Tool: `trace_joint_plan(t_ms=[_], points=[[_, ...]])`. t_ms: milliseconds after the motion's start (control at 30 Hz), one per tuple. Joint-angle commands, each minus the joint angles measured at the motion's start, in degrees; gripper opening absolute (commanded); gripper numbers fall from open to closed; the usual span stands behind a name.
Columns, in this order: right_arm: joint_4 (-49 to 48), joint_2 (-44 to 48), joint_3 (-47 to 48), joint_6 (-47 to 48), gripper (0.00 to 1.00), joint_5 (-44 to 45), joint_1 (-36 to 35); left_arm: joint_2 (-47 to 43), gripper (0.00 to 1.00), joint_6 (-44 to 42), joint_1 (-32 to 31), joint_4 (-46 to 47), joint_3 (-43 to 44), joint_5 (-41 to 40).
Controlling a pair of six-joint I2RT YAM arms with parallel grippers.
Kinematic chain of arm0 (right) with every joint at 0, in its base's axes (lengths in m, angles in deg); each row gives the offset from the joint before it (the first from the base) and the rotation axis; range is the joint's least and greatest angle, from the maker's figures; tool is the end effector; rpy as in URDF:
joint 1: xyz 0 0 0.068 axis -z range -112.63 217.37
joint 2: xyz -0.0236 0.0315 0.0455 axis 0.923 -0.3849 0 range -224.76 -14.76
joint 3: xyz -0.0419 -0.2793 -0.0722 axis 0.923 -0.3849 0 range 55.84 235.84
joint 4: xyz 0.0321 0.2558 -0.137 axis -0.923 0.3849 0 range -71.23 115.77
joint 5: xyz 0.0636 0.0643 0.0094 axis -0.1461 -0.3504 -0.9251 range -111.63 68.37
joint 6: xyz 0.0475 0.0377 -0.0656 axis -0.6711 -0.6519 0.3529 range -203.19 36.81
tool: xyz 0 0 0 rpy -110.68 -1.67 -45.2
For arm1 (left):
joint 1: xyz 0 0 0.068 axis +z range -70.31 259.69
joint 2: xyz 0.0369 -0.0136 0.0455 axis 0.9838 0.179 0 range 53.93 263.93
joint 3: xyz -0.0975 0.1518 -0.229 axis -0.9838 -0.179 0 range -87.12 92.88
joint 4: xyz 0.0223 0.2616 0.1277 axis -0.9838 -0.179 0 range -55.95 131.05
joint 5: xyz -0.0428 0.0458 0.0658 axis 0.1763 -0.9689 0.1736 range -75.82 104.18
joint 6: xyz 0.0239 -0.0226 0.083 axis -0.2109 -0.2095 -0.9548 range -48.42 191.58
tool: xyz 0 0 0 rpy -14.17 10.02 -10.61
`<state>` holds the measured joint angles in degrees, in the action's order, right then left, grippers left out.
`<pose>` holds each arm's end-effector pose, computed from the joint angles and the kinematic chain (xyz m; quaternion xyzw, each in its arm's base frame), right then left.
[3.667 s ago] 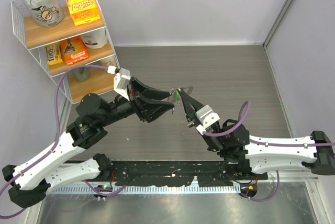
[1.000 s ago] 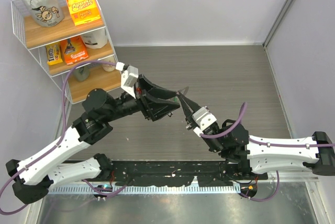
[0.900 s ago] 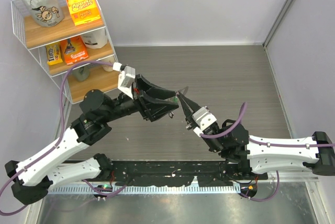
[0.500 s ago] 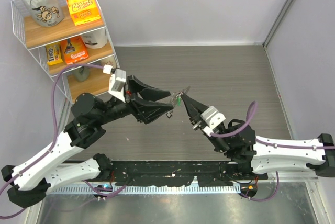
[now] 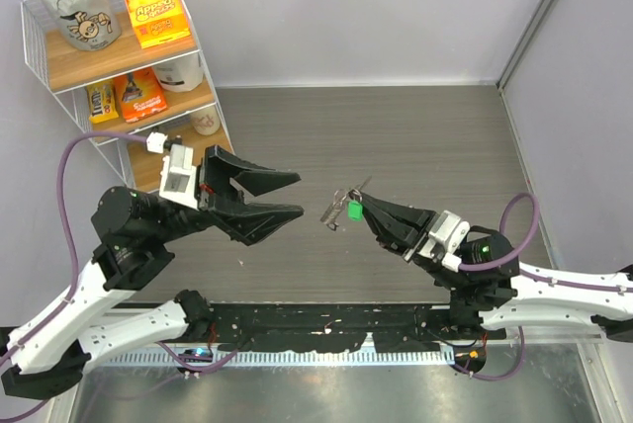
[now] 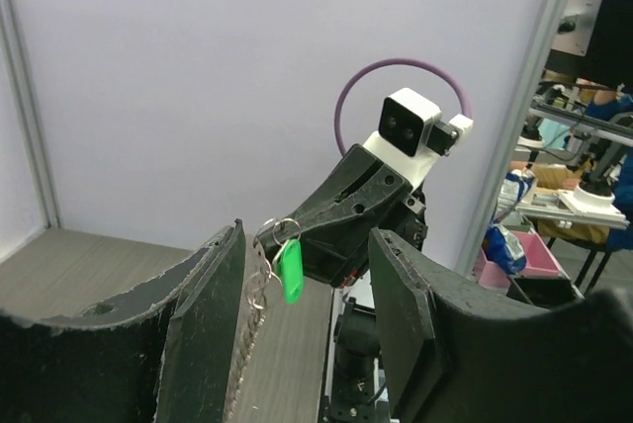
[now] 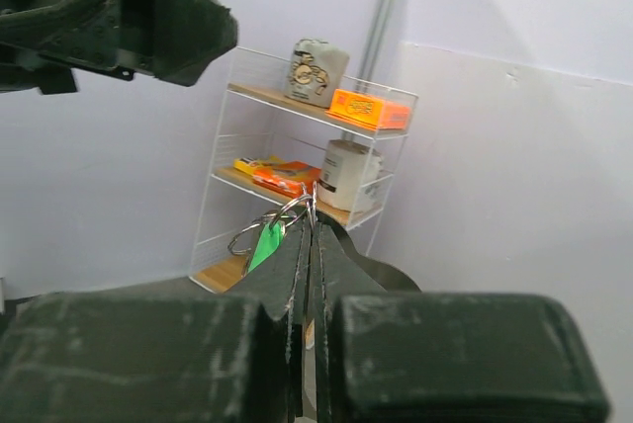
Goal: Put the keys on the keyring
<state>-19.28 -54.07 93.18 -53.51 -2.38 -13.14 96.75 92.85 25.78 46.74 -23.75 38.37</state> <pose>0.0590 0.1935 0.4312 -0.2813 0.3780 0.3087 0.8263 0.0810 -0.1665 0.5243 0.3158 0.4457 -0.5942 0.5904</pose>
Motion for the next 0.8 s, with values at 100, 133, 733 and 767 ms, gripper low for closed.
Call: trace_joint_plan(t_ms=[100, 133, 733, 767], points=[[3.05, 2.39, 0.97, -4.97, 0.05, -11.5, 0.09, 3.05, 0.58, -0.8, -0.23, 1.95, 4.39, 10.61], [3.84, 2.66, 1.33, -5.41, 0.05, -12.82, 0.09, 3.4, 0.59, -0.8, -0.23, 1.87, 4.82, 11.66], [28.19, -0.41, 15.47, -15.87, 0.05, -18.37, 0.09, 8.67, 0.59, -10.2, -0.23, -14.83, 10.28, 25.56], [28.55, -0.76, 15.65, -16.13, 0.05, -18.02, 0.09, 8.76, 0.58, -10.38, -0.23, -15.27, 10.28, 25.56]])
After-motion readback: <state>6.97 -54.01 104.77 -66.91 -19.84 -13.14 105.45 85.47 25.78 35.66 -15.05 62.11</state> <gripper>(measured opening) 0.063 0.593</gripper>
